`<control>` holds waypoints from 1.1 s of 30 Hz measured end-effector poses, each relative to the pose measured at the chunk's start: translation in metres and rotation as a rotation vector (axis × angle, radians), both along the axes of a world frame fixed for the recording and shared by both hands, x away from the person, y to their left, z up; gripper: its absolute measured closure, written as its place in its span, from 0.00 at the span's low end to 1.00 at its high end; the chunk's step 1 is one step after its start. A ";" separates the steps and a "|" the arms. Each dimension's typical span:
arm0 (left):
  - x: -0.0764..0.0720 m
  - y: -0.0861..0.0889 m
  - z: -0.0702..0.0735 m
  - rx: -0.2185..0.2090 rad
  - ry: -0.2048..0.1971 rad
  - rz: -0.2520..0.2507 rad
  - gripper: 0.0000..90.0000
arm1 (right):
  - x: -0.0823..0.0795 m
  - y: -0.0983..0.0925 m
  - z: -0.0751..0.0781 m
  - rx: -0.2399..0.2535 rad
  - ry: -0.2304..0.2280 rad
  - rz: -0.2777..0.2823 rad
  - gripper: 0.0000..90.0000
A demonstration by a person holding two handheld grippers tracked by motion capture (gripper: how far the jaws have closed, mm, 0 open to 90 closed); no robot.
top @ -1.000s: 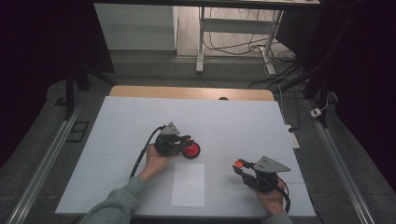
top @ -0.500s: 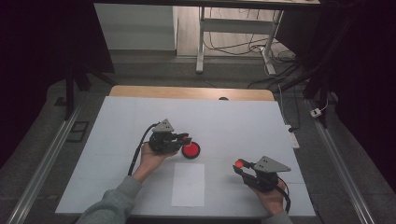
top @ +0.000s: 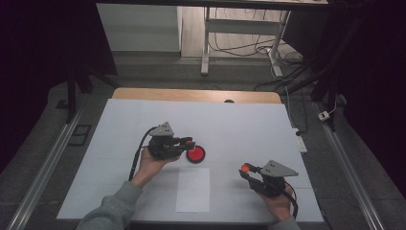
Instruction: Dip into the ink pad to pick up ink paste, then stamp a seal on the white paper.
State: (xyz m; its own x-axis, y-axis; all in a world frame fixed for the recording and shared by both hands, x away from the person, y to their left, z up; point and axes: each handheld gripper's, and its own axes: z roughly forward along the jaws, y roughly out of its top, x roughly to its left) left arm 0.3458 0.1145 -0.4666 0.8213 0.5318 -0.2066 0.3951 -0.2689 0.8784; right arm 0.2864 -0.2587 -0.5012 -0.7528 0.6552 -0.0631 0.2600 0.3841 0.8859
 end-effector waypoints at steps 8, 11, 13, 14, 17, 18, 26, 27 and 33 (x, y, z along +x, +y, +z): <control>-0.012 0.002 0.009 -0.006 -0.015 -0.039 0.80 | 0.000 0.000 0.001 0.002 -0.001 -0.002 0.71; -0.017 0.001 0.012 -0.008 -0.025 -0.049 0.80 | 0.000 -0.001 0.001 0.004 -0.004 -0.005 0.71; -0.020 0.002 0.013 -0.009 -0.031 -0.056 0.80 | 0.000 -0.001 0.001 0.010 -0.005 -0.006 0.71; -0.021 0.002 0.014 -0.010 -0.032 -0.059 0.80 | 0.000 -0.002 0.001 0.007 -0.004 -0.005 0.71; -0.023 0.002 0.015 -0.008 -0.034 -0.066 0.80 | 0.000 -0.001 0.001 0.007 -0.001 -0.006 0.71; -0.023 0.002 0.015 -0.009 -0.033 -0.069 0.80 | 0.000 -0.001 0.001 0.004 -0.002 -0.006 0.71; -0.030 0.003 0.018 -0.010 -0.043 -0.086 0.80 | 0.000 0.000 0.000 0.006 0.000 -0.001 0.71; -0.032 0.003 0.018 -0.013 -0.042 -0.088 0.80 | 0.000 0.000 0.000 0.001 -0.001 -0.001 0.71; -0.040 0.003 0.020 -0.014 -0.050 -0.098 0.80 | -0.001 0.000 0.000 0.001 -0.001 -0.002 0.71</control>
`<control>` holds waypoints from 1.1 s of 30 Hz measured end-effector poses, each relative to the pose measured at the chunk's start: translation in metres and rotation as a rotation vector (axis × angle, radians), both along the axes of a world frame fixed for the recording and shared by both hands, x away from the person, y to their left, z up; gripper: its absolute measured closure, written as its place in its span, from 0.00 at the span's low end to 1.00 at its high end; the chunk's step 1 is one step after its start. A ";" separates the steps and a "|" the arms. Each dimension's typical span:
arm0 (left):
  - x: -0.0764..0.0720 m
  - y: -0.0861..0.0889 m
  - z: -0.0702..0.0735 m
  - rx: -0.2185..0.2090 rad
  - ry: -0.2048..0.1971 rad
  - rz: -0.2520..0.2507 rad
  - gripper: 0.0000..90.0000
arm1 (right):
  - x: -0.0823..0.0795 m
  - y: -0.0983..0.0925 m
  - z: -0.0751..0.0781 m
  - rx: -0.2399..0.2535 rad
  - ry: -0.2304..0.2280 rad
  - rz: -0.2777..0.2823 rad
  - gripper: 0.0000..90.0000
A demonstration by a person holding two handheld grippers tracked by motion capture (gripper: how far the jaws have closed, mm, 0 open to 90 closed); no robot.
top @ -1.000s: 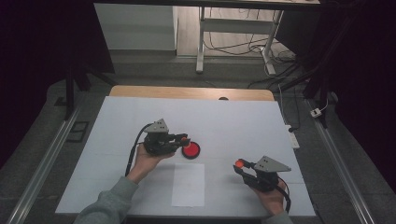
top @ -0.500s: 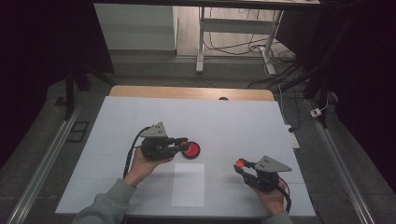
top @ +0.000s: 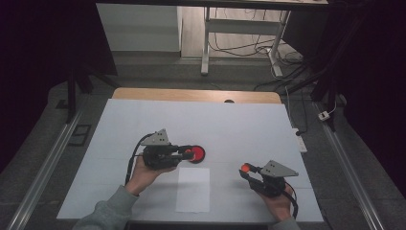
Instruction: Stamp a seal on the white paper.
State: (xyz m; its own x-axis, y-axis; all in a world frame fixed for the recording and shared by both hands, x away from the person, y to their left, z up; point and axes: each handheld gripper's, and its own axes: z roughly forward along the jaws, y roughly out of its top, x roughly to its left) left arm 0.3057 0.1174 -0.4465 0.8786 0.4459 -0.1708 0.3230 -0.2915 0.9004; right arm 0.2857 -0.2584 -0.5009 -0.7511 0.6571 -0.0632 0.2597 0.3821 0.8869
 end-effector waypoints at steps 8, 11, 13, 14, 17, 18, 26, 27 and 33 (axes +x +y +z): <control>-0.009 0.001 0.000 0.004 -0.003 -0.001 0.80 | 0.000 0.000 -0.001 -0.001 -0.004 0.000 0.71; -0.010 0.000 -0.001 0.004 0.003 -0.002 0.80 | 0.000 0.000 -0.001 0.004 -0.006 0.000 0.71; -0.012 0.000 -0.001 0.004 0.004 -0.003 0.80 | 0.000 0.000 -0.001 -0.001 -0.005 0.001 0.71; -0.012 -0.001 -0.001 0.003 0.004 -0.003 0.80 | 0.000 0.000 0.000 -0.005 -0.005 0.002 0.71; -0.015 -0.001 -0.001 -0.003 0.004 -0.005 0.80 | 0.000 0.000 -0.001 -0.004 -0.005 -0.001 0.71; -0.016 -0.001 -0.001 -0.005 0.004 -0.006 0.80 | 0.000 0.000 -0.001 -0.001 -0.005 -0.002 0.71; -0.024 -0.004 -0.007 0.004 0.000 -0.027 0.80 | 0.000 0.001 -0.002 -0.012 -0.002 -0.003 0.71; -0.025 -0.005 -0.008 0.006 0.002 -0.030 0.80 | -0.001 0.001 -0.002 -0.012 -0.003 -0.003 0.71; -0.029 -0.016 -0.018 0.034 0.016 -0.055 0.80 | -0.001 0.002 -0.003 -0.018 0.000 -0.001 0.71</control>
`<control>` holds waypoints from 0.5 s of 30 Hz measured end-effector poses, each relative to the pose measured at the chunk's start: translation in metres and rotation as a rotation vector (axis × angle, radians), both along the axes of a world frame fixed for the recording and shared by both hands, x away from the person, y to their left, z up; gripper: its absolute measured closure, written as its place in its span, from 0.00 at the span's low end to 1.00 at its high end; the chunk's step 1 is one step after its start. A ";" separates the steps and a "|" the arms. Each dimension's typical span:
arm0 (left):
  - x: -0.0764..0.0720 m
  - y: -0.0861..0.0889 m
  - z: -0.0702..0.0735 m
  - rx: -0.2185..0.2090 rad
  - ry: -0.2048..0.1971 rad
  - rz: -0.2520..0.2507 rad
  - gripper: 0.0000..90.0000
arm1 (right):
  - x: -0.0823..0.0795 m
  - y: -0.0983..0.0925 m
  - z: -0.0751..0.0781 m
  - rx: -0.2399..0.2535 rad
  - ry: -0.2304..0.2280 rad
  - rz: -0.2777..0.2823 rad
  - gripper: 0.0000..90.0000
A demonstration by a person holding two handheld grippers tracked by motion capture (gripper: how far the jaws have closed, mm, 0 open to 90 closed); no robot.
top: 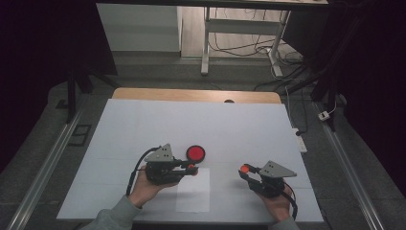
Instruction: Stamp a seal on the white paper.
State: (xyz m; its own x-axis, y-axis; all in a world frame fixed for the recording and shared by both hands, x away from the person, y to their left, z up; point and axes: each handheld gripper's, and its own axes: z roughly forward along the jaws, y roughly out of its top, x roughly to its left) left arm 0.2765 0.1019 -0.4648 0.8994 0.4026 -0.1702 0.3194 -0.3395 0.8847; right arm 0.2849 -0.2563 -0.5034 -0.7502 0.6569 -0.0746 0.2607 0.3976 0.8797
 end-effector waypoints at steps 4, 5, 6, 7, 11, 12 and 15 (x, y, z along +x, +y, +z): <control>-0.002 -0.004 -0.005 0.015 0.009 -0.012 0.80 | 0.000 0.000 0.000 -0.002 0.000 0.003 0.71; -0.002 -0.005 -0.006 0.017 0.011 -0.014 0.80 | 0.000 0.000 -0.001 -0.002 0.000 0.003 0.71; -0.002 -0.005 -0.006 0.019 0.013 -0.014 0.80 | 0.000 0.000 -0.001 -0.001 0.001 0.004 0.71; -0.003 -0.005 -0.007 0.023 0.014 -0.015 0.80 | 0.000 0.000 -0.001 0.000 0.000 0.005 0.71; -0.003 -0.005 -0.010 0.029 0.020 -0.011 0.80 | 0.000 0.000 -0.001 -0.005 0.001 0.004 0.71; -0.003 -0.004 -0.011 0.030 0.020 -0.009 0.80 | 0.000 0.000 -0.001 -0.002 0.001 0.006 0.71; -0.003 -0.003 -0.013 0.038 0.023 -0.004 0.80 | 0.000 0.001 -0.001 -0.004 0.002 0.004 0.71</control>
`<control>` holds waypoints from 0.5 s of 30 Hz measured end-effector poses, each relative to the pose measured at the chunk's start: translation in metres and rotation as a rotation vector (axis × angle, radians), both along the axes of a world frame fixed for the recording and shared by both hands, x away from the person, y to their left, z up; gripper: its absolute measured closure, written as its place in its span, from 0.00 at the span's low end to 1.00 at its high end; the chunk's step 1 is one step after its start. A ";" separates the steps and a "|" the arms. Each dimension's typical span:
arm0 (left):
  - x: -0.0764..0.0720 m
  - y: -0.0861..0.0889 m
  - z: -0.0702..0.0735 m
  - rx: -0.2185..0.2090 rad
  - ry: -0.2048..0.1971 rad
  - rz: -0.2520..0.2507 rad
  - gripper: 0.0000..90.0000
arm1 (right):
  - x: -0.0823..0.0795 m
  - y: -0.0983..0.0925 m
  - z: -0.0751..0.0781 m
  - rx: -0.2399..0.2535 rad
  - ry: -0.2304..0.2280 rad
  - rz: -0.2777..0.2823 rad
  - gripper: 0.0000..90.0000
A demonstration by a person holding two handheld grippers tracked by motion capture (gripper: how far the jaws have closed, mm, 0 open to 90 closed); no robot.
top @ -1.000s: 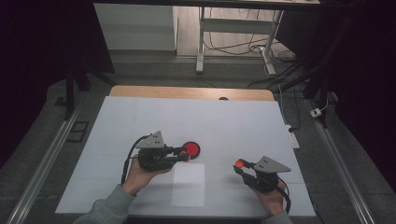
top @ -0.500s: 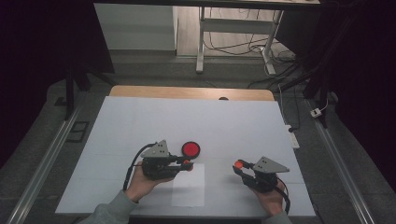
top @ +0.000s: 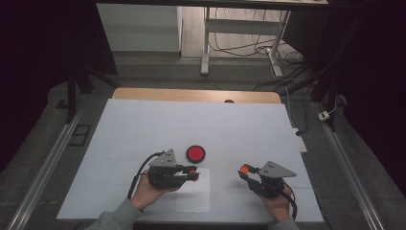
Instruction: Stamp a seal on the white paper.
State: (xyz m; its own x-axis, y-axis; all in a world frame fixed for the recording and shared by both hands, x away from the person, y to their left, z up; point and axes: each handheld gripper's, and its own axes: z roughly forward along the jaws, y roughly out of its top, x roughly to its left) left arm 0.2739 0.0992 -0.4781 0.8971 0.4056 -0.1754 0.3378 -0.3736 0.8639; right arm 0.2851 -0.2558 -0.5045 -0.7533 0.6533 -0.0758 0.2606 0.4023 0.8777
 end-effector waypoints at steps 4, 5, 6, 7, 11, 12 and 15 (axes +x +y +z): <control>0.001 0.002 -0.003 0.010 0.001 0.010 0.80 | 0.000 0.001 0.000 0.001 0.000 0.000 0.71; 0.001 0.002 -0.004 0.011 0.003 0.014 0.80 | 0.000 0.001 0.000 0.000 0.002 0.000 0.71; 0.002 0.002 -0.005 0.014 0.004 0.014 0.80 | 0.000 0.001 -0.001 0.000 0.003 0.000 0.71; 0.002 0.002 -0.006 0.017 0.004 0.018 0.80 | 0.000 0.001 -0.001 0.000 0.001 0.001 0.71; 0.003 0.001 -0.012 0.040 0.008 0.026 0.80 | -0.001 0.001 0.000 0.002 0.004 -0.001 0.71; 0.003 0.001 -0.014 0.047 0.012 0.025 0.80 | -0.001 0.001 0.000 0.001 0.004 0.000 0.71; 0.004 -0.001 -0.018 0.068 0.013 0.027 0.80 | -0.001 0.001 -0.001 -0.001 0.004 0.000 0.71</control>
State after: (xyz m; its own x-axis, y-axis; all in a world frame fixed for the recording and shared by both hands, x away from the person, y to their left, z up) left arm 0.2774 0.0980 -0.4965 0.8837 0.4407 -0.1576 0.3591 -0.4224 0.8322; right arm 0.2846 -0.2546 -0.5052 -0.7536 0.6533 -0.0732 0.2643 0.4030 0.8762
